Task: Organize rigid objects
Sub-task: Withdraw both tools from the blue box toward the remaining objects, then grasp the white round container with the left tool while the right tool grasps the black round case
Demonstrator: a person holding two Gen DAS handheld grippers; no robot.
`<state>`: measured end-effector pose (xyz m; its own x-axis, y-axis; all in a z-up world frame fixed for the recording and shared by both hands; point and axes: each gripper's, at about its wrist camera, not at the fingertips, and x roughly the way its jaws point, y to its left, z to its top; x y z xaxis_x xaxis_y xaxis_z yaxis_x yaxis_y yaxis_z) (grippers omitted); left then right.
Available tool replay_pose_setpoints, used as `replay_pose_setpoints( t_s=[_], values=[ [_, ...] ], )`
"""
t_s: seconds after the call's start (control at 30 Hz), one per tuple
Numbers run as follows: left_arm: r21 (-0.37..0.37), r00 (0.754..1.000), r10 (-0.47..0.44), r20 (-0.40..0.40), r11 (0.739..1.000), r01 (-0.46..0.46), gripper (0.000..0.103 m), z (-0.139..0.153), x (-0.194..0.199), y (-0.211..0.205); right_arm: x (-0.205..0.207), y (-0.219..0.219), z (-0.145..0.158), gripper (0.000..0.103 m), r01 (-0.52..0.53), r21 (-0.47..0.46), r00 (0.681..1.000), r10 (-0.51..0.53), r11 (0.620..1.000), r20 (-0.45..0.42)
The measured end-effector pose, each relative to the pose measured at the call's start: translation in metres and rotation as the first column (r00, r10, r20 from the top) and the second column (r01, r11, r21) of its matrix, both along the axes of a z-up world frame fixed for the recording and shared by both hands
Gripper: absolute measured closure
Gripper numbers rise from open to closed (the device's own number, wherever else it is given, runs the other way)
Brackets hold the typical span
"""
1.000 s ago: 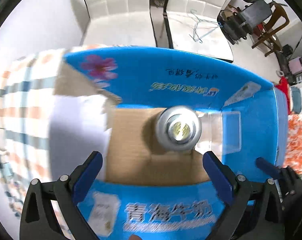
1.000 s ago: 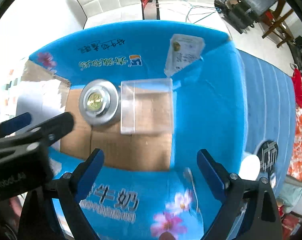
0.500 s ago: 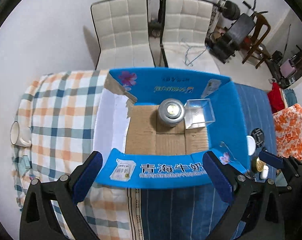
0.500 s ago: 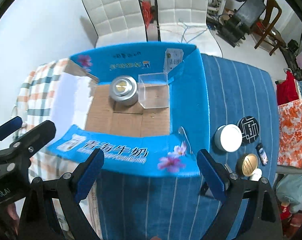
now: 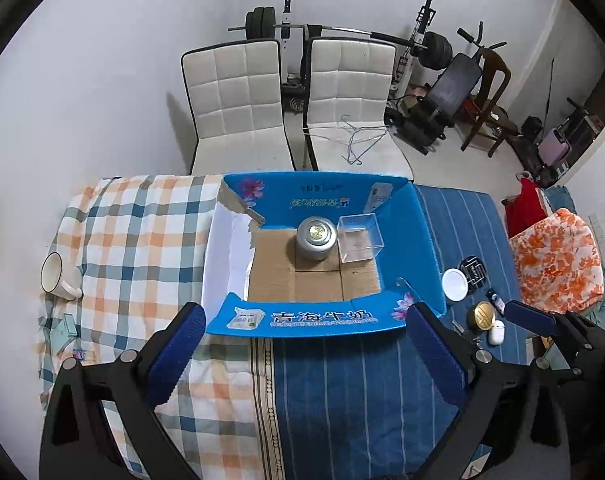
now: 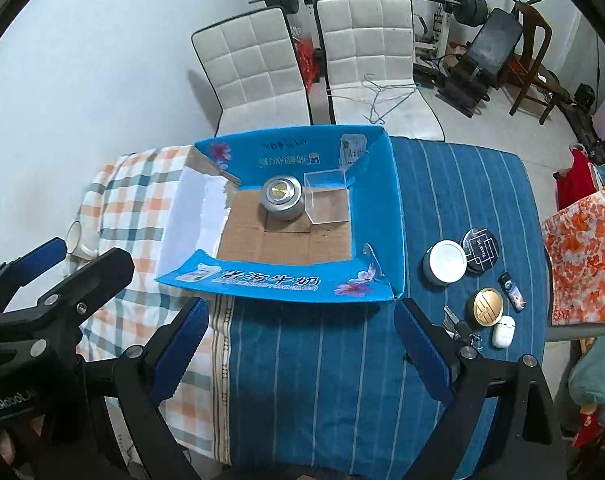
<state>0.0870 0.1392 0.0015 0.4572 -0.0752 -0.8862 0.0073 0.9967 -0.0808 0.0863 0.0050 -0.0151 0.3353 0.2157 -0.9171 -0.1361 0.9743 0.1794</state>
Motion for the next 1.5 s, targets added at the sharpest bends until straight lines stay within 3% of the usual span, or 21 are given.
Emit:
replay_pose_setpoints(
  t_s=[0.37, 0.57, 0.77, 0.93, 1.13, 1.5],
  values=[
    [0.013, 0.999, 0.029, 0.026, 0.999, -0.029, 0.0, 0.013, -0.012, -0.024, -0.009, -0.031, 0.01, 0.007, -0.011, 0.046, 1.0, 0.01, 0.999, 0.022],
    [-0.023, 1.0, -0.002, -0.001, 1.0, 0.002, 0.0, -0.002, 0.002, -0.068, -0.001, -0.106, -0.006, 0.007, 0.088, 0.025, 0.996, -0.088, 0.996, 0.001],
    [-0.071, 0.988, -0.129, -0.086, 0.99, 0.123, 0.0, -0.057, 0.025, -0.165, 0.017, -0.215, -0.062, 0.007, 0.269, -0.094, 0.959, -0.276, 0.958, -0.059],
    [-0.059, 0.961, -0.204, -0.184, 0.979, 0.197, 0.0, -0.118, 0.055, -0.239, 0.04, -0.292, -0.133, 0.007, 0.359, -0.066, 0.916, -0.365, 0.931, -0.17],
    [-0.057, 0.939, -0.194, -0.283, 0.981, 0.185, 0.0, -0.169, 0.09, -0.285, 0.084, -0.326, -0.188, 0.007, 0.269, -0.085, 0.932, -0.281, 0.959, -0.228],
    [0.021, 0.872, -0.126, -0.472, 0.988, 0.154, 0.0, -0.26, 0.122, -0.314, 0.11, -0.363, -0.229, 0.007, 0.178, -0.196, 0.936, -0.227, 0.964, -0.268]
  ],
)
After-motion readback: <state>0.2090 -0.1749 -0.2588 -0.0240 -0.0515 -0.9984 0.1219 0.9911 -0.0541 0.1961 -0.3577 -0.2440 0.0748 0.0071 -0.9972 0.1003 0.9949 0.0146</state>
